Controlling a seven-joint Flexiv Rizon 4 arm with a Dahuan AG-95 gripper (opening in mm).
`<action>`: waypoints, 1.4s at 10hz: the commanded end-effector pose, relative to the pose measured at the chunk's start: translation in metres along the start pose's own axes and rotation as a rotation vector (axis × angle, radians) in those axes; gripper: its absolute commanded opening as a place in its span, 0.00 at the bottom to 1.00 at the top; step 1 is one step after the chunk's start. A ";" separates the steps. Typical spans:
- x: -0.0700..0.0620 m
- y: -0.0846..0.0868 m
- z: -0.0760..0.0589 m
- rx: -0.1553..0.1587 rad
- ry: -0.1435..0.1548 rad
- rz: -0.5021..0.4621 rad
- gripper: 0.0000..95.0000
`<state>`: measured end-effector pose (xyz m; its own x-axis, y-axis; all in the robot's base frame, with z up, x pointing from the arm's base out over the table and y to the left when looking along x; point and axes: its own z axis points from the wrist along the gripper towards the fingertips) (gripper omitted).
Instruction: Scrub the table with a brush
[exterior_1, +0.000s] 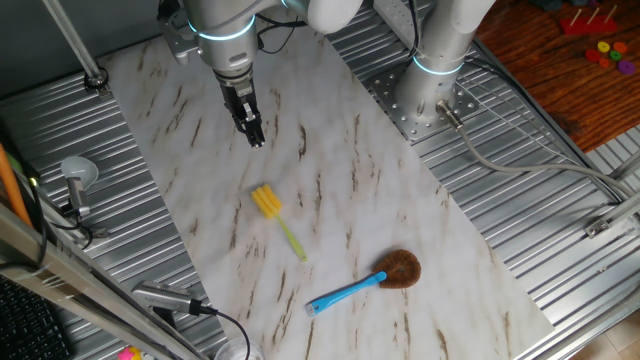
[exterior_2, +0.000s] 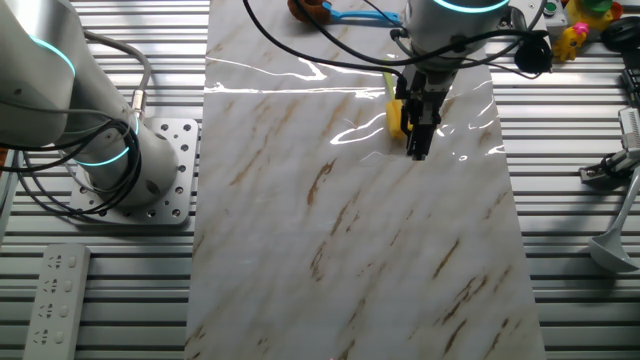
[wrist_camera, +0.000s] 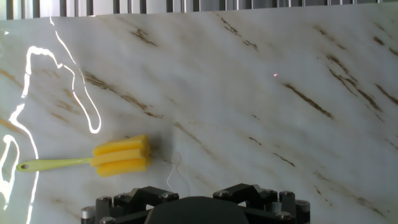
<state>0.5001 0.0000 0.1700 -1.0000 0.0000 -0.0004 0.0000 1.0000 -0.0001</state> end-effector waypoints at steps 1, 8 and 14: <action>0.000 0.000 0.000 -0.030 -0.028 -0.045 0.00; 0.000 0.000 0.000 -0.020 -0.025 -0.045 0.00; 0.000 0.000 0.000 -0.018 -0.025 -0.044 0.00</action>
<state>0.4994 -0.0003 0.1703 -0.9987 -0.0438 -0.0262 -0.0442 0.9989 0.0156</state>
